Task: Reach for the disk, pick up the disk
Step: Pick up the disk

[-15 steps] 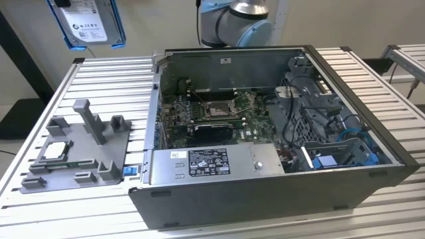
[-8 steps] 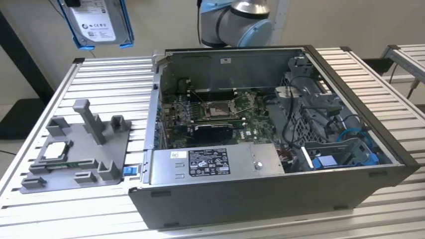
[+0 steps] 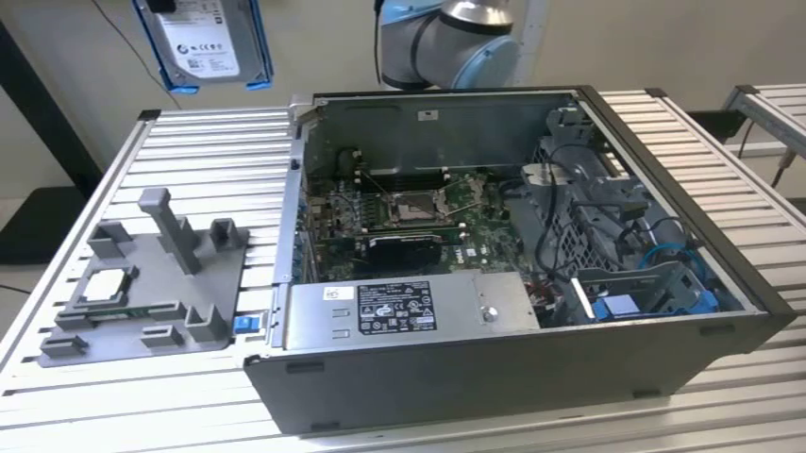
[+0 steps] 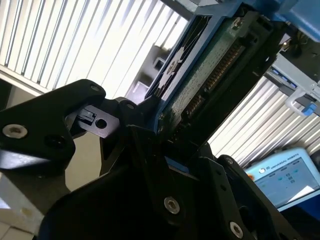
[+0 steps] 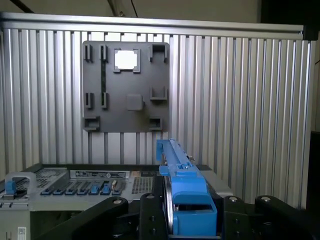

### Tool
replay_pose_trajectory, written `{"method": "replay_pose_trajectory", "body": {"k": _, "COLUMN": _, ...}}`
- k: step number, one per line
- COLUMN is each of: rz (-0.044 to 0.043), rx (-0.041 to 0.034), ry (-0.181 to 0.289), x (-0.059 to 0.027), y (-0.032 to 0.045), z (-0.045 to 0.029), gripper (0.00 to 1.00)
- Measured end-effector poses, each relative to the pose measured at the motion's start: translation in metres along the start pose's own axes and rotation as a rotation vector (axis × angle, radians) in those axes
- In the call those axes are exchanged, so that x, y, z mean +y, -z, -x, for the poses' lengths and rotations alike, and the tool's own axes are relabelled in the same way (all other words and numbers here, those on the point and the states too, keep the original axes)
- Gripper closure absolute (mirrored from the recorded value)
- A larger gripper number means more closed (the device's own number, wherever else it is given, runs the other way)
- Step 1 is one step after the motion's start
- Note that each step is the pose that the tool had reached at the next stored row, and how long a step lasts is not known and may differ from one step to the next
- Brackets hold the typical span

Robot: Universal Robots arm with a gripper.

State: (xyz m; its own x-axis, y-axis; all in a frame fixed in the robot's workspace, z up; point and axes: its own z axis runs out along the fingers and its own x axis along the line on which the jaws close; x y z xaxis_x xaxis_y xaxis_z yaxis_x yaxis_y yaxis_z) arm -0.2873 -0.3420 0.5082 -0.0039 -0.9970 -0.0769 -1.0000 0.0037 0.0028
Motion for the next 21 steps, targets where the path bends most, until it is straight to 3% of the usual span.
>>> {"method": "replay_pose_trajectory", "body": {"k": 21, "rz": 0.0, "rx": 0.0, "ry": 0.0, "x": -0.0685, "y": 0.0, "z": 0.0003, "gripper": 1.0}}
